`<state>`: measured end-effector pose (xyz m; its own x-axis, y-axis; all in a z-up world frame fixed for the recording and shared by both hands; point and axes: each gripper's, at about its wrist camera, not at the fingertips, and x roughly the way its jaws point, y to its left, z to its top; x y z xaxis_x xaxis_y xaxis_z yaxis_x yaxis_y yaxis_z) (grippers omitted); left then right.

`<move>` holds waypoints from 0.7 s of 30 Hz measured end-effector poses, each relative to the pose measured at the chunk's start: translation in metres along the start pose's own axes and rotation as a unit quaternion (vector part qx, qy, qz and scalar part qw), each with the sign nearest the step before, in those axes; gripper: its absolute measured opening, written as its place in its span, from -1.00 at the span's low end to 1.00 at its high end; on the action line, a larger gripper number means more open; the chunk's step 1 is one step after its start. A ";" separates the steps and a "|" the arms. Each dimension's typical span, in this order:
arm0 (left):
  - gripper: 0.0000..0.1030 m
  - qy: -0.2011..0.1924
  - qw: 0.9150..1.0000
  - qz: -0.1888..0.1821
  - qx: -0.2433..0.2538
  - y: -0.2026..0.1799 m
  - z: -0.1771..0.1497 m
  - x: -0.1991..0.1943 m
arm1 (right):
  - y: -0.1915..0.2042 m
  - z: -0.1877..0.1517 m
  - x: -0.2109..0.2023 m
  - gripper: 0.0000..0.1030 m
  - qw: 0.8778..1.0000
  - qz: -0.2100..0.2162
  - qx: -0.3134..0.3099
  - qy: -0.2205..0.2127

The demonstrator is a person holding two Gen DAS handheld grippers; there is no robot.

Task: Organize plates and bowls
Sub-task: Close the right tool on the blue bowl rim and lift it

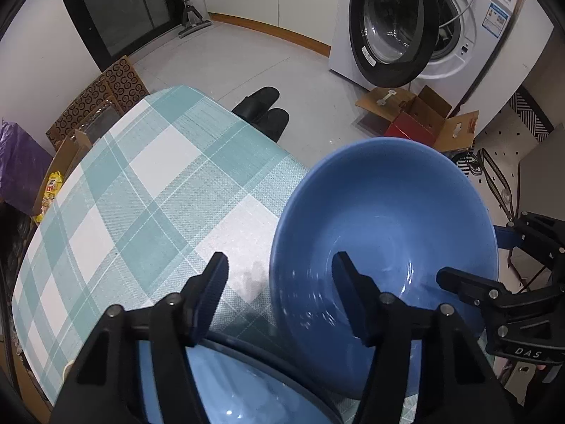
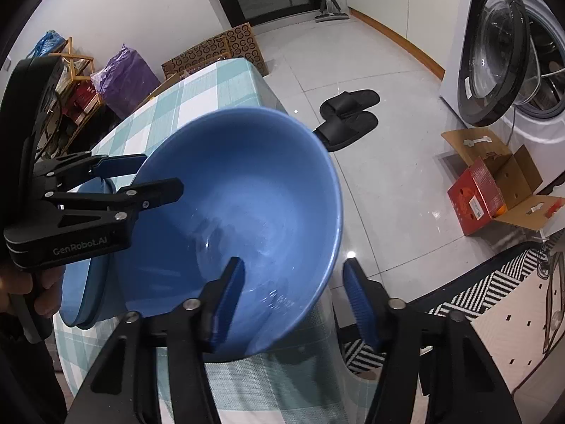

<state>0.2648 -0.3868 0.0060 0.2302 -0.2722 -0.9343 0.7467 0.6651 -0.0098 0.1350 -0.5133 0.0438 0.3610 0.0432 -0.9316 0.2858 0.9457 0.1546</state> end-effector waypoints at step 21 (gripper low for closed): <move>-0.75 0.015 1.000 -0.003 0.016 -0.003 -0.002 0.008 | -0.001 -0.004 0.003 -0.57 1.000 -0.003 0.001 0.004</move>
<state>0.2626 -0.3896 -0.0019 0.2077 -0.2545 -0.9445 0.7670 0.6417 -0.0042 0.1318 -0.5131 0.0395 0.3529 0.0400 -0.9348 0.2898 0.9453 0.1499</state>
